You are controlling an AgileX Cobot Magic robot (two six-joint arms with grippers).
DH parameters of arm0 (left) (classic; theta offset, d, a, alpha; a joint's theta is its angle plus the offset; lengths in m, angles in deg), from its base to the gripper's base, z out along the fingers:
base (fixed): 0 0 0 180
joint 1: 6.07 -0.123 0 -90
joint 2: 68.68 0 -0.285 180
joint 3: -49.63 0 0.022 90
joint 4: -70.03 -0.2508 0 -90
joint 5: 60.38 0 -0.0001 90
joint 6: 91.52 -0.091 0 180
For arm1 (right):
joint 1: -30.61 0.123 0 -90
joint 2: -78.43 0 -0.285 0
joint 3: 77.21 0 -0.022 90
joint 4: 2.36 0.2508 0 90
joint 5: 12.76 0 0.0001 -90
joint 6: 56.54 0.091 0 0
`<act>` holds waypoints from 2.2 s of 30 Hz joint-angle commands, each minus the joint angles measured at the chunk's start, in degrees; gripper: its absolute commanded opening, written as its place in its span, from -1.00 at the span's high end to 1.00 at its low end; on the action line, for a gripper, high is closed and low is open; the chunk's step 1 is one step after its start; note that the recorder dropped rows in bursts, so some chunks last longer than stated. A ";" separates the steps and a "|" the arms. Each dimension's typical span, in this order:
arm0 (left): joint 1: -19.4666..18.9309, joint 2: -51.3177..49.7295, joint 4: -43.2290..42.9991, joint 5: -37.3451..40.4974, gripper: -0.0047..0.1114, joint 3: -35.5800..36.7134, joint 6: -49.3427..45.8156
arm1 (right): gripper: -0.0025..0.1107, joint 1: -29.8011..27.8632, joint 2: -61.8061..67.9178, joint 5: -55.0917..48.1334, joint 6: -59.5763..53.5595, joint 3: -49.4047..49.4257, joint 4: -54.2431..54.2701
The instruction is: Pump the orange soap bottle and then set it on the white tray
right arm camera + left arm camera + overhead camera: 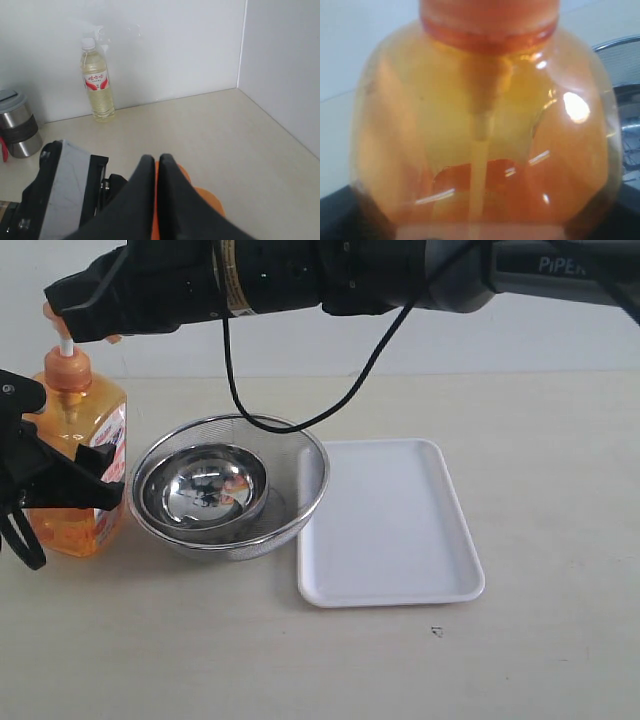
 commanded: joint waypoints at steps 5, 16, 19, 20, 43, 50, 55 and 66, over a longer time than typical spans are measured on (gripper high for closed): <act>0.36 0.15 0.00 -0.81 0.84 -0.41 0.43 | 0.96 0.04 2.97 -0.51 -0.09 1.98 -7.44; 0.36 0.15 0.00 -0.81 0.84 -0.41 0.43 | 0.96 0.04 -1.54 -3.36 -3.54 1.75 -7.44; 0.36 0.15 0.00 -0.81 0.84 -0.41 0.43 | 0.96 0.04 -4.35 -4.39 -5.00 1.75 -7.44; 0.36 0.15 0.00 -0.81 0.84 -0.41 0.43 | 0.96 0.04 -5.10 -4.39 -5.29 1.75 -7.44; 0.36 0.15 1.93 -1.45 0.84 -0.41 0.43 | 0.96 -10.11 -18.27 -5.44 1.27 8.63 -7.44; 0.36 3.86 7.57 -2.57 0.84 -0.41 -4.93 | 0.96 -17.52 -26.37 -6.65 1.01 24.26 -7.44; 0.36 10.82 9.14 -2.57 0.84 -0.41 -8.37 | 0.96 -18.90 -30.40 -13.00 0.51 32.90 -7.44; 0.69 27.81 9.12 11.70 0.84 -4.51 -8.37 | 0.96 -18.90 -36.33 -18.94 0.82 44.44 -7.44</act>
